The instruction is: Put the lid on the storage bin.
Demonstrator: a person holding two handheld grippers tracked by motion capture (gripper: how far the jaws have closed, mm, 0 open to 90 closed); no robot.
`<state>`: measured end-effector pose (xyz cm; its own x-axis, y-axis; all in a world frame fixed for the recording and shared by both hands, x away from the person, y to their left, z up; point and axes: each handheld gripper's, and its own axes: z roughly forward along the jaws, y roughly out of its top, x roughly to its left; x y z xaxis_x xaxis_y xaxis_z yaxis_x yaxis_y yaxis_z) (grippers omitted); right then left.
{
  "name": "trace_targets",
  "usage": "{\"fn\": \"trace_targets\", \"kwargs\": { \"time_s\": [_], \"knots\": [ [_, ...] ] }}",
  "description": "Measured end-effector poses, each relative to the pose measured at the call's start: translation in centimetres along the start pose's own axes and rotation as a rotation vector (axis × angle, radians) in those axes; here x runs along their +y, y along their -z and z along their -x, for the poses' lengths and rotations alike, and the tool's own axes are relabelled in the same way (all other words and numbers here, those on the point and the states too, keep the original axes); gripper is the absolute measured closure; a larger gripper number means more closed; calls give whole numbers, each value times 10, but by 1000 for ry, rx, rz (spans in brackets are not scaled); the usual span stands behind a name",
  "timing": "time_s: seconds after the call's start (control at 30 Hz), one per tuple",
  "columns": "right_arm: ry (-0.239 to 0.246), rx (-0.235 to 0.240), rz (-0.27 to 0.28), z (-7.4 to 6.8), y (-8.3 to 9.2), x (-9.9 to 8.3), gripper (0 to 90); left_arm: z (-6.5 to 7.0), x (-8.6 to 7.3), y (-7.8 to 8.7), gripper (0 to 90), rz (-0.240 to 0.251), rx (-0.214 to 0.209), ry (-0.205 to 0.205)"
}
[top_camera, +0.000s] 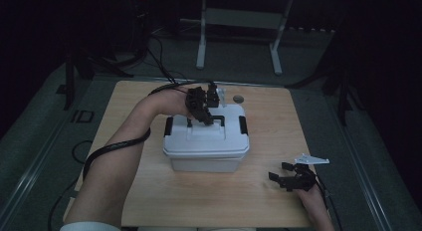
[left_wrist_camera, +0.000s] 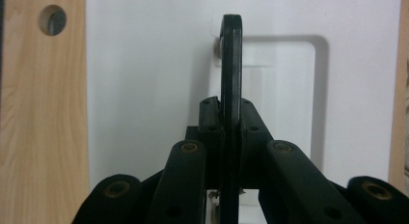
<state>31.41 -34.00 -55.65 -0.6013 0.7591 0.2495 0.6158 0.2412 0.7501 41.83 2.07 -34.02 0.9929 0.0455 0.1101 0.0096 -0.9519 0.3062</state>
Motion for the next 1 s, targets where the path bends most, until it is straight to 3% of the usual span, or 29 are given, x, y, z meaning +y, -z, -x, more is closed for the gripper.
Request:
{"fn": "trace_targets", "kwargs": {
  "time_s": [0.27,0.5,0.83,0.87,0.9,0.93,0.97,1.0],
  "knots": [
    [-1,6,0,0,0,-1,145,-5,0,-18,834,-30,-6,3],
    [0,6,-4,0,-1,-1,145,-7,0,-23,833,-40,5,-1],
    [6,7,-10,-1,-2,-2,145,-8,-8,-29,823,3,-12,50],
    [7,7,-10,-1,-2,-2,145,-8,-8,-28,805,7,-2,58],
    [7,7,-12,-1,-2,-2,145,-9,-10,-27,721,16,-2,71],
    [6,8,-12,-1,-2,-2,145,-10,-11,-27,617,22,5,94],
    [7,9,-11,-1,-2,-2,145,-10,-12,-27,515,32,39,111],
    [6,9,-11,-1,-2,-2,145,-11,-14,-27,388,48,45,151]
  ]
}}
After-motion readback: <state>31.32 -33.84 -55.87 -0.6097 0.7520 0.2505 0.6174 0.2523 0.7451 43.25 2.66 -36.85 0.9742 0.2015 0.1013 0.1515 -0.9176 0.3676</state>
